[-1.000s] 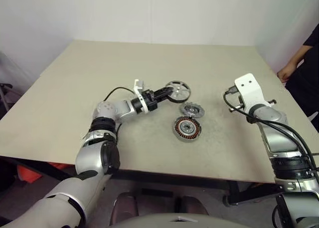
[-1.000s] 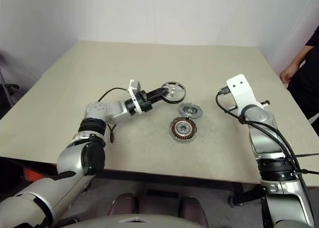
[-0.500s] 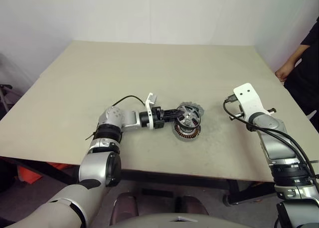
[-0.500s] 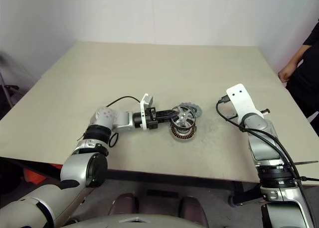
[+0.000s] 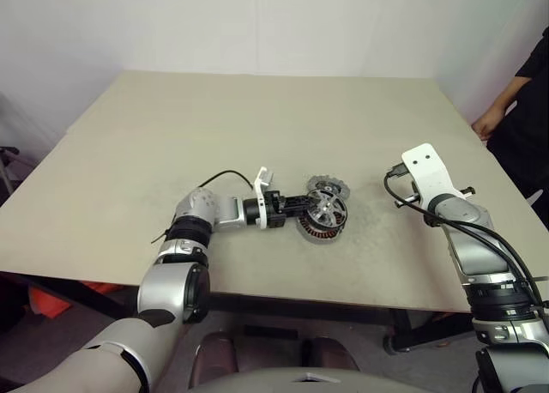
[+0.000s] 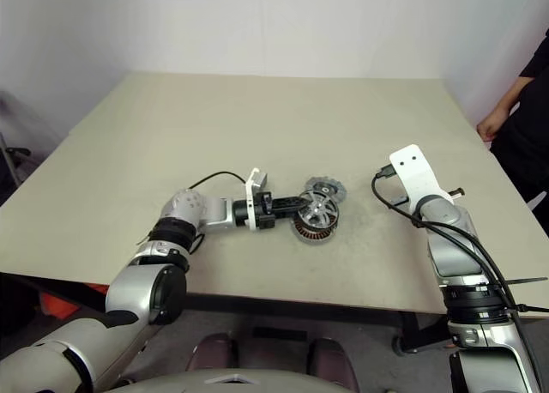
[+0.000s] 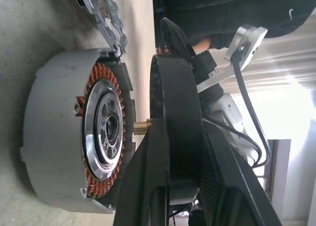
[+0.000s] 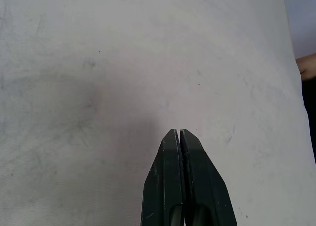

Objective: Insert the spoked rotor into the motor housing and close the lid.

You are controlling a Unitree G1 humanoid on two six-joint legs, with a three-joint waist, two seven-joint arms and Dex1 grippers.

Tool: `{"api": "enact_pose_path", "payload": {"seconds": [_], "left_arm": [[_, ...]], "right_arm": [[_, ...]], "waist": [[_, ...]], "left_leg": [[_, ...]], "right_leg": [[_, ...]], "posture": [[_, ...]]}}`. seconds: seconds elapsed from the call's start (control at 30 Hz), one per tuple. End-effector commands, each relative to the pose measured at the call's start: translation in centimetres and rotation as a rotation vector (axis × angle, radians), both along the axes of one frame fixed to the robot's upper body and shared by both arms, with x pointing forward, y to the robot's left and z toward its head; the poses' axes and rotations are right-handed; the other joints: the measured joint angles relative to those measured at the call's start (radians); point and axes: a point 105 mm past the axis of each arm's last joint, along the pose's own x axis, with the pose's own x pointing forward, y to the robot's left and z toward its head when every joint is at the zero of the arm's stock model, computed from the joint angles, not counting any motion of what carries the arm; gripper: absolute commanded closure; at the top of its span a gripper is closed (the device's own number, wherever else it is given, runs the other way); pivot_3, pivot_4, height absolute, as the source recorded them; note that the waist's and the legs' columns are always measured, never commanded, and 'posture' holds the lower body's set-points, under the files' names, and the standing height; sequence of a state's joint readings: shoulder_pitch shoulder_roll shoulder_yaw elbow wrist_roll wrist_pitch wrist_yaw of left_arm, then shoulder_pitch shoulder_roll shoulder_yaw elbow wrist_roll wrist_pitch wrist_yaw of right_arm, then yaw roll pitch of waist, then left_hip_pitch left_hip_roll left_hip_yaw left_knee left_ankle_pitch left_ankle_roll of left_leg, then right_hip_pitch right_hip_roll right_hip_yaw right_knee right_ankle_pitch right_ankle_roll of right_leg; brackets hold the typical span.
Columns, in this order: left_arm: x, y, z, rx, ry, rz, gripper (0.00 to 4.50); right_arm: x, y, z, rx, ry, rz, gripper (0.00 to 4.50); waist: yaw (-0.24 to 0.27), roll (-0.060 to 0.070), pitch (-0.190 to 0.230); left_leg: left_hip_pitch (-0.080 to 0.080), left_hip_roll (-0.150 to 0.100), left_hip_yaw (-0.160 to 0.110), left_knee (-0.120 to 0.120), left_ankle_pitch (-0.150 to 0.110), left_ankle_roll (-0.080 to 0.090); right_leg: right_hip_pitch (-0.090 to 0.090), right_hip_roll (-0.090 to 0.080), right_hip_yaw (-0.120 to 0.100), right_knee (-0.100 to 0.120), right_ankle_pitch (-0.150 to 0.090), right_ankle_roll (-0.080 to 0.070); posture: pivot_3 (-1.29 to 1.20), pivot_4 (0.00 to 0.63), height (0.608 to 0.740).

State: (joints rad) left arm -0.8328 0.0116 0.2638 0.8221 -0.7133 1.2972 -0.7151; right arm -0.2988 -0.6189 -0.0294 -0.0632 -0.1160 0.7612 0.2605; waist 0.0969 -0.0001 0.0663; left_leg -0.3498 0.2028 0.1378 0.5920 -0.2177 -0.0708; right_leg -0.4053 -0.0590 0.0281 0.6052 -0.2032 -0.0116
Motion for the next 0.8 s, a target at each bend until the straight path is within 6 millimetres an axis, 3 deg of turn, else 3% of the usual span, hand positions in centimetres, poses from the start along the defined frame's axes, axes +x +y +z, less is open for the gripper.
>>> {"api": "enact_pose_path", "payload": {"seconds": [0.03, 0.33, 0.37, 0.5, 0.8], "left_arm": [[0.0, -0.2, -0.4, 0.039, -0.010, -0.010, 4.07], [0.2, -0.2, -1.7, 0.103, -0.029, 0.001, 4.07], [0.3, -0.1, -1.7, 0.108, -0.041, 0.007, 3.35], [1.3, 0.3, -0.5, 0.075, -0.079, 0.042, 2.20], [2.7, 1.6, 1.8, 0.039, -0.171, 0.094, 2.20]], "right_arm": [[0.2, 0.3, 2.0, -0.005, -0.074, 0.009, 4.50], [-0.1, 0.5, 1.9, -0.001, -0.073, 0.012, 4.50], [-0.1, 0.5, 1.8, -0.002, -0.072, 0.014, 4.50], [0.1, 0.9, 1.8, 0.001, -0.072, 0.029, 4.50], [0.4, 1.8, 2.0, 0.015, -0.081, 0.059, 4.50]], "waist": [[0.000, 0.000, 0.000], [0.000, 0.000, 0.000], [0.000, 0.000, 0.000], [0.002, 0.000, 0.000], [-0.004, 0.000, 0.000]], "left_leg": [[0.000, 0.000, 0.000, 0.000, 0.000, 0.000], [0.001, 0.000, 0.000, 0.000, 0.000, 0.000], [0.001, 0.000, 0.000, 0.000, 0.000, 0.000], [0.003, -0.001, 0.000, 0.000, 0.000, 0.000], [0.003, -0.001, 0.000, -0.003, 0.001, 0.001]], "right_leg": [[0.000, 0.000, 0.000, 0.000, 0.000, 0.000], [0.001, 0.000, 0.000, 0.000, 0.000, 0.000], [0.001, 0.000, 0.000, 0.000, 0.000, 0.000], [0.004, -0.001, 0.000, 0.000, 0.000, 0.000], [0.003, -0.001, 0.000, 0.000, 0.000, 0.000]], "posture": [[0.00, 0.000, 0.740], [0.00, 0.000, 0.740], [0.00, 0.000, 0.740], [0.00, 0.000, 0.740], [0.00, 0.000, 0.740]]}}
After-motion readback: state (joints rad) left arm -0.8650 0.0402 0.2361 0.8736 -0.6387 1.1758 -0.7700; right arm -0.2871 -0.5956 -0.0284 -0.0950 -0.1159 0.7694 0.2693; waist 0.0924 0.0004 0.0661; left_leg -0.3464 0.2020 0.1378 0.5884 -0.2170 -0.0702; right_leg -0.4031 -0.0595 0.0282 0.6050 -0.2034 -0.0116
